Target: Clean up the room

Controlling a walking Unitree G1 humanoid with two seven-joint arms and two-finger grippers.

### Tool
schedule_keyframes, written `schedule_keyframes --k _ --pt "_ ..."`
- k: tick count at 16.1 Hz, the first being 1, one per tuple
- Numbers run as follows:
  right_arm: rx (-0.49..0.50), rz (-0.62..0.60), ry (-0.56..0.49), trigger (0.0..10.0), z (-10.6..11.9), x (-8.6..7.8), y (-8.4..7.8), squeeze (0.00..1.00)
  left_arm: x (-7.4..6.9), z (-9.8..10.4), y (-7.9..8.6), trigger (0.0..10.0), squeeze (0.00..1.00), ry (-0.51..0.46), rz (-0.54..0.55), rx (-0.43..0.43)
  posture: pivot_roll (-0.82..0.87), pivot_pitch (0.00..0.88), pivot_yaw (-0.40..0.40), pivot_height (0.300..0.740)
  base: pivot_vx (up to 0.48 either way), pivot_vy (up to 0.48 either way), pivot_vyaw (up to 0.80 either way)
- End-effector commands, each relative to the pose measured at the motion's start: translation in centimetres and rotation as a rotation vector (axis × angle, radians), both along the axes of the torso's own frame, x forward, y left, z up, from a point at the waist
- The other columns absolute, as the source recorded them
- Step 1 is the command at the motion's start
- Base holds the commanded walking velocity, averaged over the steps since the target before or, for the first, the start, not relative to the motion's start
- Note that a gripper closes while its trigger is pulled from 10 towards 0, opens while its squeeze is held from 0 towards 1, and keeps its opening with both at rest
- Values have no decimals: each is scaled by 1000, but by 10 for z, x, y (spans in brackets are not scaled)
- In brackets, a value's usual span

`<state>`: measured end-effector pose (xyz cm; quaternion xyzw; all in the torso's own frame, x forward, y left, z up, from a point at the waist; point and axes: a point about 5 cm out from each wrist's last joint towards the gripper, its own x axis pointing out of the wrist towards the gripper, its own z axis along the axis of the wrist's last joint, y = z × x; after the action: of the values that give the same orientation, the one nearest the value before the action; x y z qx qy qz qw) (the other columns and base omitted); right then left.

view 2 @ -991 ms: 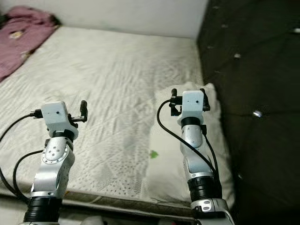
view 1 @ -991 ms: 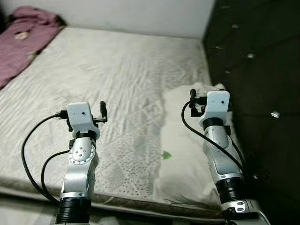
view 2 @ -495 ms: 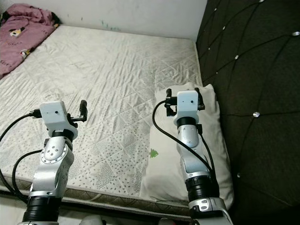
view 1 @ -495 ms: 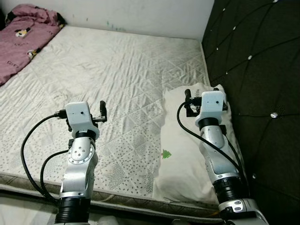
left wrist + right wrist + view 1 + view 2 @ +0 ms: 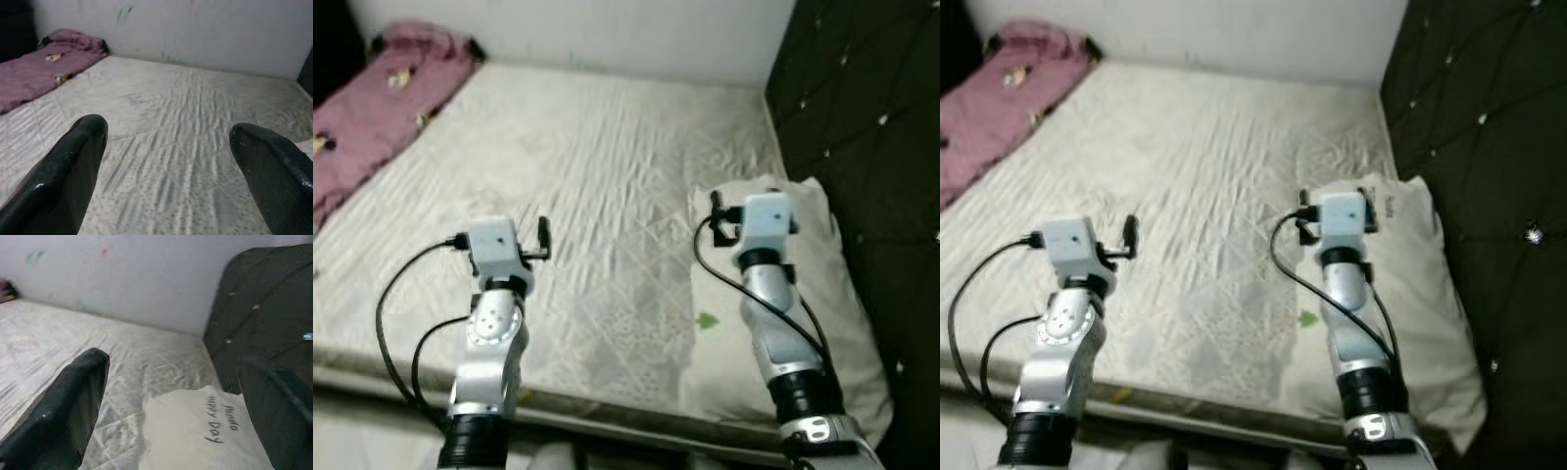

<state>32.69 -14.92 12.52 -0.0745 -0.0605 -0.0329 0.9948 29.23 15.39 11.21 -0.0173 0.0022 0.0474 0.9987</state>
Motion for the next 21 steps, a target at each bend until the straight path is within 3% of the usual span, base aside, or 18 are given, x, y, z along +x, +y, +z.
schedule_keyframes --k 1,13,17,20,21 --pt "16 31 -19 10000 5 2 11 0 0 2 10 10000 0 -6 21 12 104 0 4 740 0 431 0" --pt "11 35 8 10000 1 3 9 0 3 -2 11 10000 0 14 36 7 86 0 3 740 0 0 -115" --pt "26 43 26 10000 -6 0 10 0 2 -6 14 10000 0 23 32 25 94 0 -12 740 0 0 -714" --pt "-4 84 60 10000 -15 -3 16 0 -4 -27 24 10000 0 141 57 64 110 0 -20 740 0 0 0" --pt "-5 79 65 10000 -17 -6 15 0 -8 -28 25 10000 0 135 58 67 113 0 -18 740 0 0 0"
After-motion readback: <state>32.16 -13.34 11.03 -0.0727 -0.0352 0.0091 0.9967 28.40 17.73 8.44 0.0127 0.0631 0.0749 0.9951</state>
